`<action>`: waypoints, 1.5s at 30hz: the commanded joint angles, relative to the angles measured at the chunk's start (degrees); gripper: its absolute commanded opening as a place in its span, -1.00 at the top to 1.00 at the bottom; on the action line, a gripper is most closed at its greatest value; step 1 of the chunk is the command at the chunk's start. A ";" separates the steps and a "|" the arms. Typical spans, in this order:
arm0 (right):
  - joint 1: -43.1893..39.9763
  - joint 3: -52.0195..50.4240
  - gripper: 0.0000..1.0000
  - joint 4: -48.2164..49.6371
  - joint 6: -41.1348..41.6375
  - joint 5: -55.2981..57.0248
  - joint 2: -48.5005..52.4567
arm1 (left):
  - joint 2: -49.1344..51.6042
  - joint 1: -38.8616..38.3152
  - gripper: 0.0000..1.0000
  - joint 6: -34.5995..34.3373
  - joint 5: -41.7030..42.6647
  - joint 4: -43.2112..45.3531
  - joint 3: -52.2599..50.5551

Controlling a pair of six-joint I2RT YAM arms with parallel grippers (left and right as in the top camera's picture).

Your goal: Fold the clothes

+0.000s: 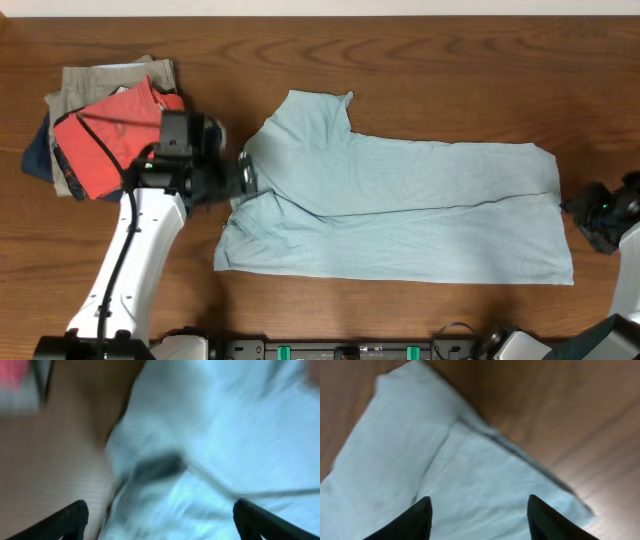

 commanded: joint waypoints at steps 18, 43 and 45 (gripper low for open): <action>4.26 0.59 -0.50 -5.42 -7.21 -6.86 -0.24 | 35.12 -4.74 -0.96 7.72 2.80 26.47 20.55; 4.42 0.59 -0.44 -2.32 -7.30 -6.86 -0.15 | 46.01 -9.16 0.85 8.81 2.78 33.53 20.55; 4.42 0.59 -0.41 -1.57 -7.30 -6.86 -0.13 | 45.46 -8.92 0.88 7.91 2.78 32.50 20.55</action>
